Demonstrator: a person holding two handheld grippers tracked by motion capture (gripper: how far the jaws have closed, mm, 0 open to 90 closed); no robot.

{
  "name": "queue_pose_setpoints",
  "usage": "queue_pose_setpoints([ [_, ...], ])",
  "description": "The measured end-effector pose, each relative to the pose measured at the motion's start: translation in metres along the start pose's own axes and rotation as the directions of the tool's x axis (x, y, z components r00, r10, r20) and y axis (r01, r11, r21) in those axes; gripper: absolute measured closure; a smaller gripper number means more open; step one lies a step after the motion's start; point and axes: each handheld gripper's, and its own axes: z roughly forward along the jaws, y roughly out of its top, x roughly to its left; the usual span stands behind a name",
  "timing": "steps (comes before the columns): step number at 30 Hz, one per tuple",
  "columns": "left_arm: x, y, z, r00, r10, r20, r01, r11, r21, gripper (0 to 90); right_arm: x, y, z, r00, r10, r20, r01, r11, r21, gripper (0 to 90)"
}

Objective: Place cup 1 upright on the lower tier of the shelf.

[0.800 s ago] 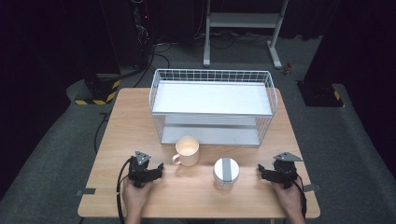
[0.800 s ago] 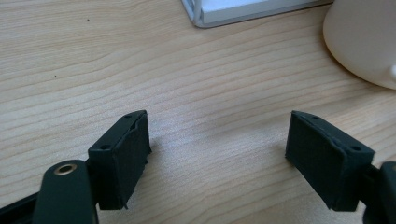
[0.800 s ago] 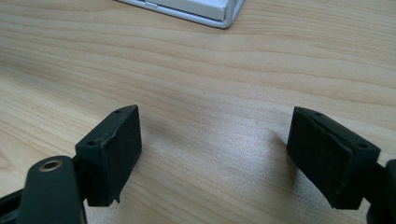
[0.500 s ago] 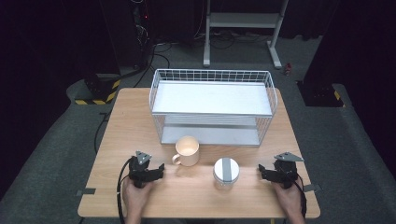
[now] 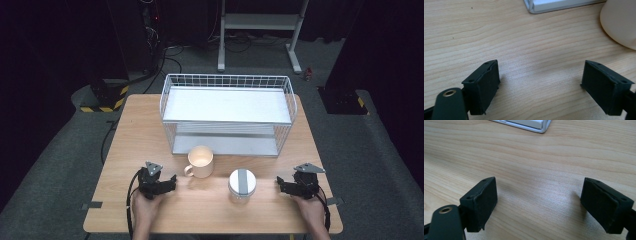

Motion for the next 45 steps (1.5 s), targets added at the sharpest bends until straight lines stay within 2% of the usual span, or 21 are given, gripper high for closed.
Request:
queue_pose_setpoints([
  [6,-0.001,0.001,0.001,0.9995,-0.017,-0.027,0.017,0.9999,0.002,15.6,-0.001,-0.001,-0.001,0.9999,-0.012,-0.011,0.012,1.000,0.000,14.0],
  [17,-0.001,0.002,0.002,0.9995,-0.017,-0.028,0.017,0.9998,0.004,14.8,-0.001,-0.002,-0.002,0.9988,-0.039,-0.029,0.039,0.999,-0.005,14.4],
  [22,-0.001,0.001,0.002,0.9997,-0.011,-0.024,0.010,0.9999,-0.001,16.6,0.001,-0.005,-0.005,0.9972,-0.053,-0.053,0.053,0.999,-0.007,14.9],
  [25,-0.001,0.001,0.002,0.9997,-0.008,-0.024,0.008,1.0000,-0.001,16.6,0.003,-0.007,-0.010,0.9958,-0.060,-0.069,0.059,0.998,-0.026,14.9],
  [27,-0.001,0.001,0.002,0.9997,-0.008,-0.024,0.008,1.0000,-0.001,16.6,0.005,-0.009,-0.017,0.9926,-0.071,-0.099,0.066,0.996,-0.055,15.3],
  [30,-0.001,0.001,0.002,0.9997,-0.007,-0.023,0.007,1.0000,-0.001,16.3,0.009,-0.010,-0.023,0.9891,-0.091,-0.116,0.082,0.993,-0.082,15.8],
  [33,-0.001,0.001,0.002,0.9997,-0.006,-0.022,0.006,1.0000,0.000,16.2,0.012,-0.011,-0.027,0.9874,-0.091,-0.130,0.078,0.992,-0.096,16.0],
  [35,-0.001,0.001,0.002,0.9997,-0.005,-0.022,0.005,1.0000,-0.001,16.2,0.016,-0.013,-0.029,0.9854,-0.085,-0.147,0.072,0.993,-0.096,16.2],
  [38,-0.001,0.001,0.002,0.9997,-0.005,-0.022,0.005,1.0000,-0.001,16.2,0.021,-0.015,-0.033,0.9793,-0.107,-0.172,0.090,0.991,-0.103,15.9],
  [45,-0.002,0.001,0.001,0.9998,-0.003,-0.020,0.003,1.0000,0.000,16.1,0.031,-0.017,-0.037,0.9718,-0.123,-0.202,0.102,0.989,-0.110,15.0],
])
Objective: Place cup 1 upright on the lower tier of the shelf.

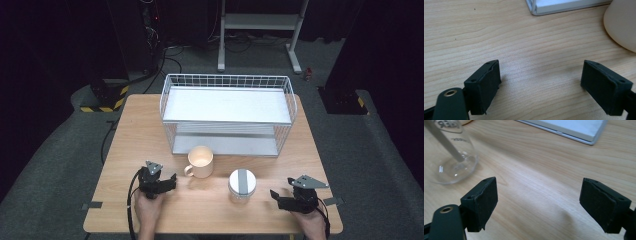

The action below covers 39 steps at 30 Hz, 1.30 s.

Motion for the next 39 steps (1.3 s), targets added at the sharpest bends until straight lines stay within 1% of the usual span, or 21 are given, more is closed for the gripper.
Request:
queue_pose_setpoints([
  [1,0.000,0.000,0.000,1.0000,0.000,0.000,0.000,1.0000,0.000,16.1,0.001,0.000,0.000,0.9999,-0.011,-0.006,0.011,1.000,-0.001,14.9],
  [2,0.000,0.000,0.000,1.0000,0.000,0.001,0.000,1.0000,0.000,16.1,0.003,0.000,0.000,0.9999,-0.008,-0.012,0.008,1.000,0.000,14.9],
  [7,0.000,0.000,0.000,1.0000,0.002,0.003,-0.002,1.0000,0.000,16.1,0.011,-0.001,-0.004,0.9990,-0.030,-0.032,0.030,0.999,-0.022,14.6],
  [10,0.000,0.000,0.000,1.0000,0.000,0.003,0.000,1.0000,0.001,16.1,0.016,-0.002,-0.005,0.9979,-0.037,-0.054,0.035,0.999,-0.028,14.3],
  [13,0.000,0.000,0.000,1.0000,0.002,0.002,-0.002,1.0000,-0.002,16.1,0.023,-0.002,-0.005,0.9960,-0.056,-0.070,0.054,0.998,-0.034,14.2],
  [15,0.000,0.000,0.000,1.0000,0.000,0.003,0.000,1.0000,0.000,16.1,0.026,-0.003,-0.005,0.9949,-0.057,-0.084,0.054,0.998,-0.034,14.1],
  [20,-0.001,0.000,0.000,0.9999,0.004,0.010,-0.004,1.0000,0.000,15.7,0.034,-0.003,-0.003,0.9906,-0.078,-0.112,0.073,0.996,-0.046,13.1],
  [23,-0.001,0.000,0.000,0.9999,0.006,0.011,-0.006,1.0000,0.000,15.7,0.039,-0.003,-0.002,0.9870,-0.104,-0.123,0.097,0.993,-0.064,12.3],
  [24,-0.001,0.000,0.000,0.9999,0.007,0.012,-0.007,1.0000,0.000,15.7,0.041,-0.002,-0.002,0.9852,-0.111,-0.130,0.104,0.993,-0.063,12.1],
  [30,-0.001,0.000,0.000,0.9998,0.012,0.013,-0.012,0.9999,0.001,15.6,0.050,0.002,0.003,0.9791,-0.124,-0.161,0.115,0.991,-0.067,11.3],
  [36,-0.001,0.000,0.000,0.9998,0.012,0.014,-0.012,0.9999,0.001,15.5,0.055,0.005,0.006,0.9755,-0.132,-0.176,0.120,0.990,-0.074,11.0],
  [39,-0.001,0.000,0.000,0.9998,0.012,0.014,-0.012,0.9999,0.001,15.5,0.058,0.008,0.010,0.9726,-0.144,-0.183,0.133,0.989,-0.070,10.5],
])
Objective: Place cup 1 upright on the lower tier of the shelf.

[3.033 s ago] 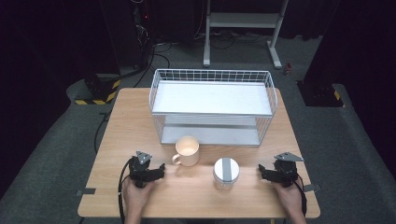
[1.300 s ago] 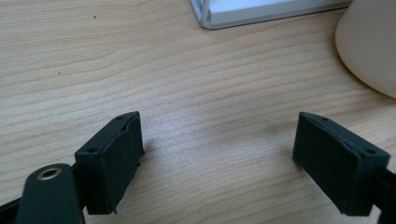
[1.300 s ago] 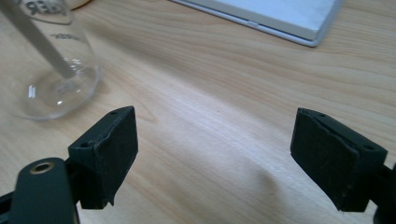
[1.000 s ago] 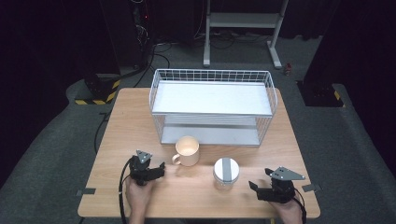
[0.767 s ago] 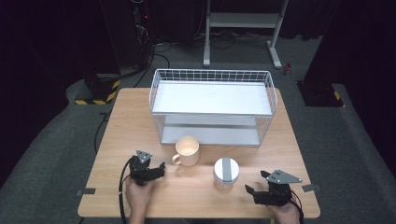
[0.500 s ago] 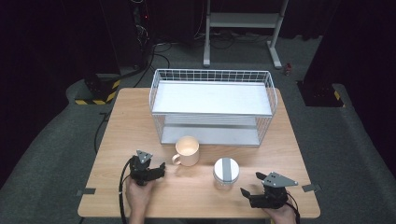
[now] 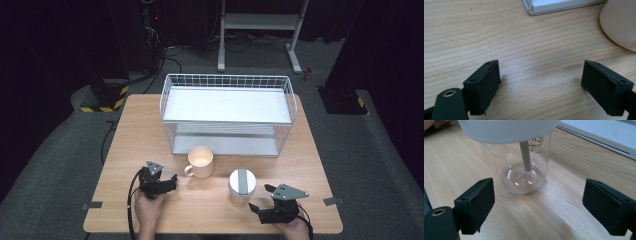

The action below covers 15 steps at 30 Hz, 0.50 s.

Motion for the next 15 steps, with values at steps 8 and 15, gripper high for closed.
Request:
queue_pose_setpoints([
  [8,0.000,0.000,0.000,1.0000,-0.002,0.001,0.002,1.0000,0.000,15.6,0.005,0.005,0.007,0.9999,-0.010,-0.009,0.010,1.000,-0.002,10.1],
  [15,0.000,0.000,0.000,1.0000,-0.001,0.001,0.001,1.0000,0.000,15.6,0.008,0.009,0.014,0.9997,-0.018,-0.017,0.018,1.000,0.003,10.1],
])
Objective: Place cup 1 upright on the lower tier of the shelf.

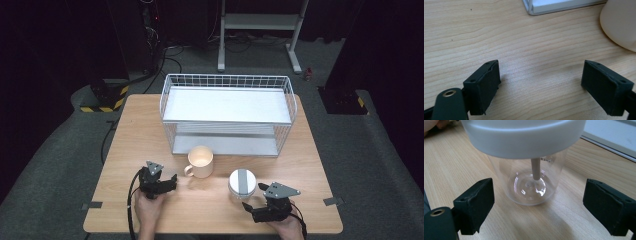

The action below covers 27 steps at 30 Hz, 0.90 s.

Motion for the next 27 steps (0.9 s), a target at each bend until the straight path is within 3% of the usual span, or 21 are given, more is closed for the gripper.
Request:
queue_pose_setpoints([
  [27,0.000,0.000,0.000,1.0000,-0.003,0.000,0.003,1.0000,0.000,15.7,0.007,0.020,0.025,0.9995,-0.030,-0.011,0.030,1.000,-0.006,10.1],
])
